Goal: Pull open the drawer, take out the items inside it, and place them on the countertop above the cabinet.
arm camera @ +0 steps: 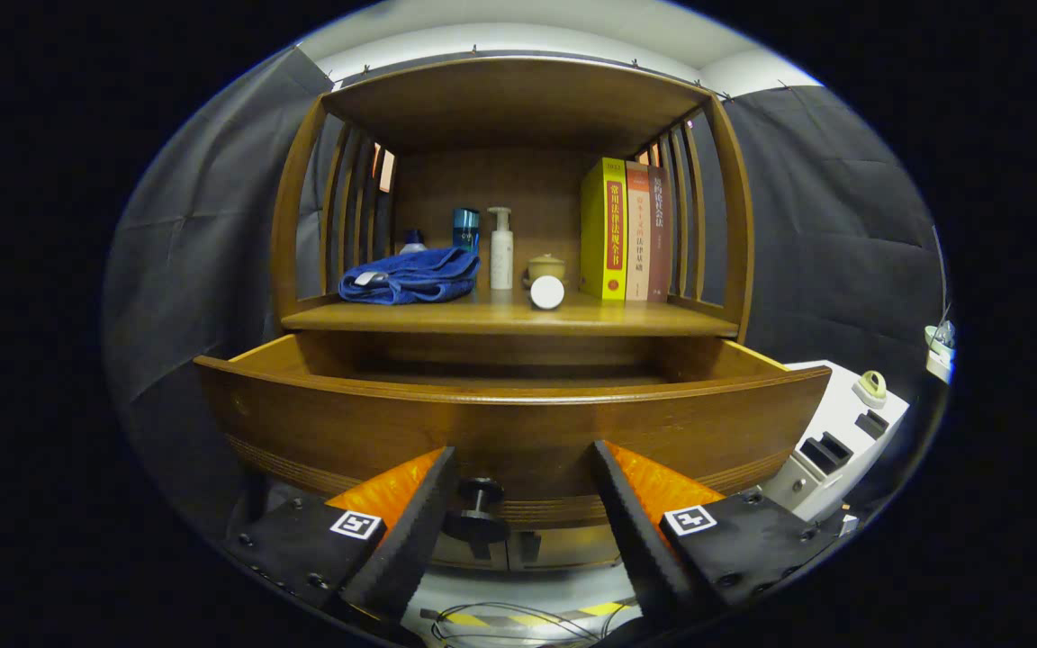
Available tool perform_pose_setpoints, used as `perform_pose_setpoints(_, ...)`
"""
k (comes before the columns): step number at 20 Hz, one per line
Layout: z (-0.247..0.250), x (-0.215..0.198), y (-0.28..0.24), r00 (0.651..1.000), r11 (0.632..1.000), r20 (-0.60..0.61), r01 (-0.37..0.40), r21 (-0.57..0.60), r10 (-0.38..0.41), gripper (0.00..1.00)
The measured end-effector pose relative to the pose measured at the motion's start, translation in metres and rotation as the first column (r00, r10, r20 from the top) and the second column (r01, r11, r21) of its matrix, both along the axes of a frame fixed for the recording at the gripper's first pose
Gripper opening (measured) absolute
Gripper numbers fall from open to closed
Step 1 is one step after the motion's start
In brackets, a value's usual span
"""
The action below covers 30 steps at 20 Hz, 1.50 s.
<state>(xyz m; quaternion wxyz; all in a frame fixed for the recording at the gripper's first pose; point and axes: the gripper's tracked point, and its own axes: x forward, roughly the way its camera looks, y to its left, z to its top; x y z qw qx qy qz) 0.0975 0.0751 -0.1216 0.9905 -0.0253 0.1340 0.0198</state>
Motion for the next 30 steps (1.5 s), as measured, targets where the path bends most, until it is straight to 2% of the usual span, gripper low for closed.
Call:
perform_pose_setpoints(14,-0.002,0.098,0.006,1.000,1.000,-0.005,0.008,0.028,-0.008,0.98)
perform_pose_setpoints(25,-0.002,0.112,0.009,1.000,0.999,-0.021,0.006,0.033,-0.005,0.97)
perform_pose_setpoints(30,0.044,0.106,-0.006,1.000,0.999,0.024,0.008,0.042,-0.009,0.96)
